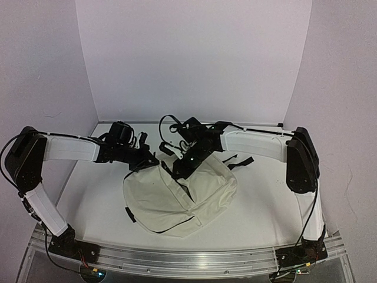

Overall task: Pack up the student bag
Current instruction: Zip the student bag at the center of the board.

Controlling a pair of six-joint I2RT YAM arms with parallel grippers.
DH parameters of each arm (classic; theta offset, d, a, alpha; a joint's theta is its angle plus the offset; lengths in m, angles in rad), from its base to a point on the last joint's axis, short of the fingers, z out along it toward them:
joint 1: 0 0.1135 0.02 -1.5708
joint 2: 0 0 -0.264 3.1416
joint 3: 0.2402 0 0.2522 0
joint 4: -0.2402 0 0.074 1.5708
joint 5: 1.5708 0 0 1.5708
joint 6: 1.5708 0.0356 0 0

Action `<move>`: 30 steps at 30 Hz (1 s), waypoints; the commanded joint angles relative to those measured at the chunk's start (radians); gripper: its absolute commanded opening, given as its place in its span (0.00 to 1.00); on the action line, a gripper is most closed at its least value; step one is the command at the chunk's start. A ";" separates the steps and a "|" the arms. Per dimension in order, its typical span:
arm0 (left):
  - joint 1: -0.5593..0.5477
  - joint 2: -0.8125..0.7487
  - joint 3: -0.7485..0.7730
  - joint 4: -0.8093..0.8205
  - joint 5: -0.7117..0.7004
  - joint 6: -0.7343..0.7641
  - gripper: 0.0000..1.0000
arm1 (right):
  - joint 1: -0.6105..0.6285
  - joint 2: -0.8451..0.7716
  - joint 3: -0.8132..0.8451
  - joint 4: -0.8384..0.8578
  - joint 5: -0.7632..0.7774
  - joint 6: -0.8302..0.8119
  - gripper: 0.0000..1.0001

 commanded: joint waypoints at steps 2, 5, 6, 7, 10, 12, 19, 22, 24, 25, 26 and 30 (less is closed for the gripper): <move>0.050 -0.057 -0.014 0.031 -0.143 -0.030 0.00 | 0.015 -0.121 -0.122 -0.104 -0.064 0.011 0.00; 0.051 -0.058 -0.014 0.031 -0.142 -0.029 0.00 | 0.015 -0.138 -0.172 -0.106 -0.070 0.011 0.00; 0.051 -0.059 -0.014 0.031 -0.130 -0.020 0.00 | 0.015 -0.143 -0.179 -0.106 -0.068 0.009 0.00; 0.050 -0.060 -0.013 0.040 -0.100 -0.005 0.00 | 0.015 -0.146 -0.179 -0.105 -0.066 0.008 0.00; 0.046 -0.062 0.002 0.037 -0.040 0.036 0.08 | 0.014 -0.142 -0.151 -0.105 -0.073 0.009 0.00; 0.045 -0.063 0.018 0.002 -0.038 0.060 0.27 | 0.015 -0.129 -0.128 -0.105 -0.083 0.013 0.00; 0.039 0.007 0.101 -0.102 -0.066 0.085 0.61 | 0.017 -0.089 -0.090 -0.105 -0.093 0.018 0.00; 0.032 0.050 0.126 -0.104 -0.054 0.092 0.62 | 0.016 -0.087 -0.089 -0.105 -0.089 0.018 0.00; 0.014 0.076 0.146 -0.106 -0.047 0.102 0.62 | 0.017 -0.087 -0.089 -0.105 -0.084 0.017 0.00; 0.003 0.086 0.155 -0.108 -0.044 0.108 0.62 | 0.017 -0.086 -0.088 -0.105 -0.082 0.017 0.00; -0.009 0.096 0.166 -0.113 -0.042 0.113 0.62 | 0.017 -0.084 -0.087 -0.105 -0.080 0.016 0.00; -0.038 0.135 0.188 -0.120 -0.023 0.119 0.59 | 0.016 -0.078 -0.087 -0.105 -0.075 0.015 0.00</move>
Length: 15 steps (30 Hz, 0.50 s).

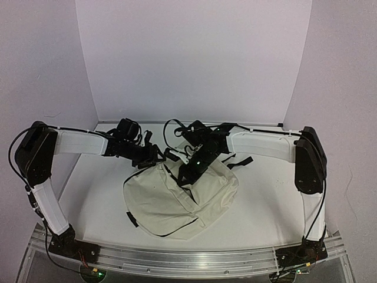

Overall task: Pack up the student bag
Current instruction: Zip the student bag at the center of the board.

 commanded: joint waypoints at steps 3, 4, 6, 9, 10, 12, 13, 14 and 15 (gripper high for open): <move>-0.043 0.033 0.043 -0.006 0.049 0.034 0.58 | 0.014 0.008 0.024 -0.070 -0.014 0.001 0.00; -0.045 0.027 0.032 0.005 0.062 0.032 0.56 | 0.014 0.008 0.022 -0.070 -0.011 0.001 0.00; -0.045 0.006 0.002 0.049 0.089 0.024 0.50 | 0.013 0.009 0.018 -0.070 -0.008 0.000 0.00; -0.045 -0.024 -0.031 0.081 0.107 0.019 0.32 | 0.013 0.011 0.012 -0.070 -0.007 0.001 0.00; -0.045 -0.031 -0.036 0.084 0.106 0.019 0.24 | 0.013 0.011 0.009 -0.070 -0.007 0.001 0.00; -0.044 -0.044 -0.042 0.083 0.093 0.019 0.09 | 0.013 0.009 0.006 -0.071 -0.005 0.001 0.00; -0.042 -0.049 -0.042 0.080 0.081 0.021 0.05 | 0.013 0.004 0.002 -0.072 -0.003 0.001 0.00; -0.039 -0.052 -0.041 0.071 0.070 0.021 0.01 | 0.012 -0.001 -0.001 -0.073 -0.002 0.000 0.00; -0.033 -0.054 -0.041 0.063 0.050 0.017 0.01 | 0.013 -0.012 -0.011 -0.075 -0.004 -0.002 0.00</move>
